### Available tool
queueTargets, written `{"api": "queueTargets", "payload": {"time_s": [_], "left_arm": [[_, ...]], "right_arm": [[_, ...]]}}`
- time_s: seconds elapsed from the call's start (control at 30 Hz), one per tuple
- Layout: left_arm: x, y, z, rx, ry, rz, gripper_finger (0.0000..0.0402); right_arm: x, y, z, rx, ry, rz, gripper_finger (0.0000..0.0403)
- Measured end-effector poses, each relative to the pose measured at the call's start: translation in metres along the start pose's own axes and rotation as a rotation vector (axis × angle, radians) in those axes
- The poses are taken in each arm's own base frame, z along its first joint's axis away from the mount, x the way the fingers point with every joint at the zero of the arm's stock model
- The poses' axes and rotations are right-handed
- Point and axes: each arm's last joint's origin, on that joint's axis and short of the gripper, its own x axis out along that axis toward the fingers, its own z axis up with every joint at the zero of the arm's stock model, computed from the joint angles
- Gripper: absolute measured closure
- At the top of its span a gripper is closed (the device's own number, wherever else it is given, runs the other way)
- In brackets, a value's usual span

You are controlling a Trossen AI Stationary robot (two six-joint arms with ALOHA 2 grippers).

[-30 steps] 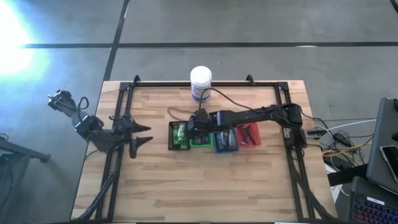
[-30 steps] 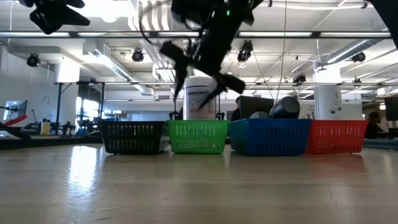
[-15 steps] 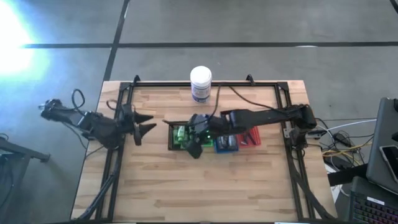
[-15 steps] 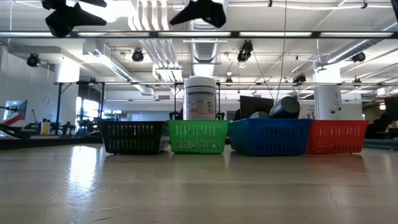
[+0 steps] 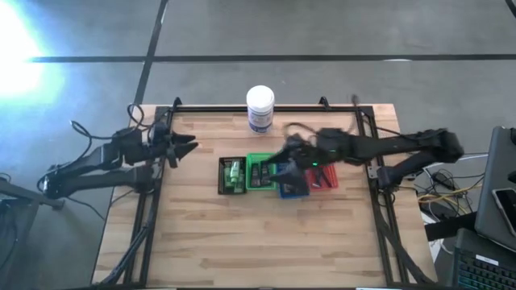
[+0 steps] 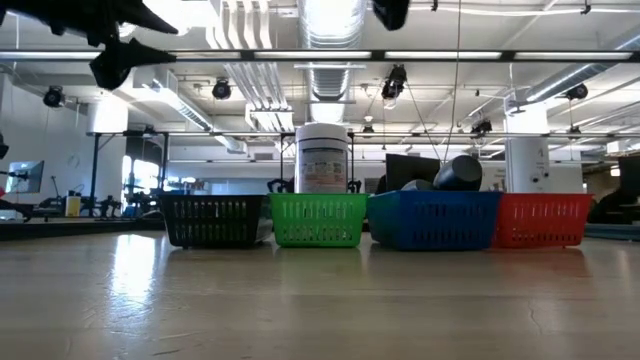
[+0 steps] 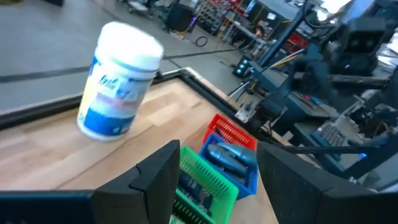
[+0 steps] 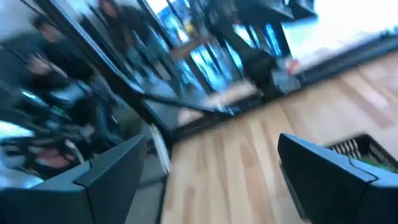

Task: Pick & Place Travel size toiletries
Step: Return to Home Position

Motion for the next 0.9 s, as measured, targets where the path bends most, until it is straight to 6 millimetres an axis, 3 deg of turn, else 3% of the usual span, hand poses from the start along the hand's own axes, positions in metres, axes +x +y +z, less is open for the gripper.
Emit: {"api": "queueTargets", "payload": {"time_s": [0.13,0.5,0.77,0.9], "left_arm": [[-0.010,0.008,-0.010,-0.040,-0.029,-0.012,0.0184],[-0.036,0.034,-0.046,-0.155,-0.112,-0.022,0.0184],[-0.024,0.049,-0.075,-0.208,0.100,0.089,0.0184],[-0.020,0.051,-0.080,-0.285,0.108,0.089,0.0184]], "right_arm": [[-0.033,-0.003,-0.027,-0.008,-0.099,0.085,0.0045],[-0.095,-0.030,-0.101,0.027,-0.325,0.008,0.0078],[-0.126,-0.052,-0.139,0.026,-0.410,0.069,0.0104],[-0.133,-0.065,-0.160,0.107,-0.383,0.076,0.0117]]}}
